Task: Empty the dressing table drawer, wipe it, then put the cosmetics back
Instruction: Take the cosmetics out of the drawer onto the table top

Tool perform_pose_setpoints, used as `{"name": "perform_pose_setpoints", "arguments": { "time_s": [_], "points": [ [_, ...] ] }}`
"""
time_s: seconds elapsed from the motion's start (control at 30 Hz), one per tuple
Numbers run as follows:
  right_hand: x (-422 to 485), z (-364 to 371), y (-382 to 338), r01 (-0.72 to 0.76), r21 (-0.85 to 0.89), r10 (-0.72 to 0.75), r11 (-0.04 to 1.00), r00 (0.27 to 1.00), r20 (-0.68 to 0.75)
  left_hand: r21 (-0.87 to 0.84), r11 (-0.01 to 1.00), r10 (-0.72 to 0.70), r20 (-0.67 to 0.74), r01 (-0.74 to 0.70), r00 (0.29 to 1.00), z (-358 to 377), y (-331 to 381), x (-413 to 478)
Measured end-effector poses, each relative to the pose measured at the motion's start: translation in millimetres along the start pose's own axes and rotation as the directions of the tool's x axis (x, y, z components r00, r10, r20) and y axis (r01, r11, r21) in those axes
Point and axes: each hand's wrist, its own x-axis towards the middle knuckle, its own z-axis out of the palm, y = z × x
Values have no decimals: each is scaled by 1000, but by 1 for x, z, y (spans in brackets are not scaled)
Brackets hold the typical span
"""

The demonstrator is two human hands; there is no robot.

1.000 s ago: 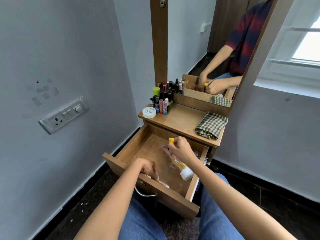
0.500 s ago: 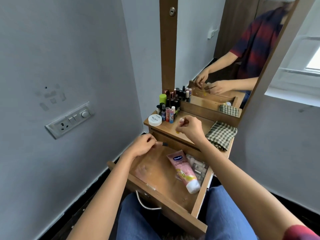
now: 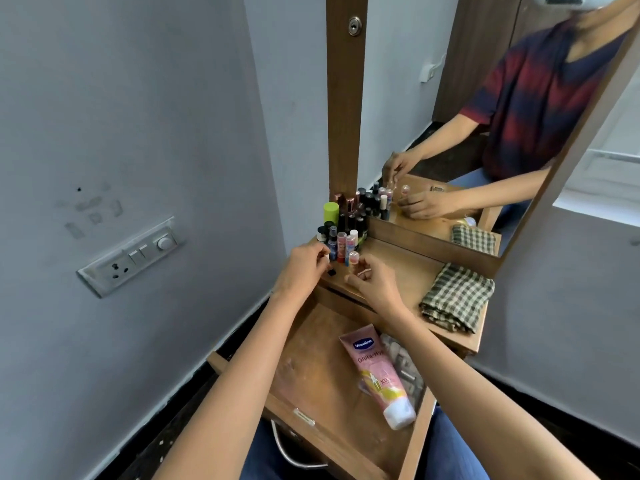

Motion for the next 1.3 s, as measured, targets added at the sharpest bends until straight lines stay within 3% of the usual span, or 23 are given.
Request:
{"name": "perform_pose_setpoints", "arguments": {
  "time_s": [0.27,0.57,1.3],
  "points": [
    [-2,10,-2,-42,176,56,984,996,-72,-23,999,40,-142,-43,989,13,4,1],
    [2,17,-1,-61,165,83,984,988,-130,-42,998,43,-247,-55,968,27,7,6],
    [1,19,-3,-98,102,114,990,980,-163,-85,996,-1,-226,-19,974,35,0,3]
  ]
}}
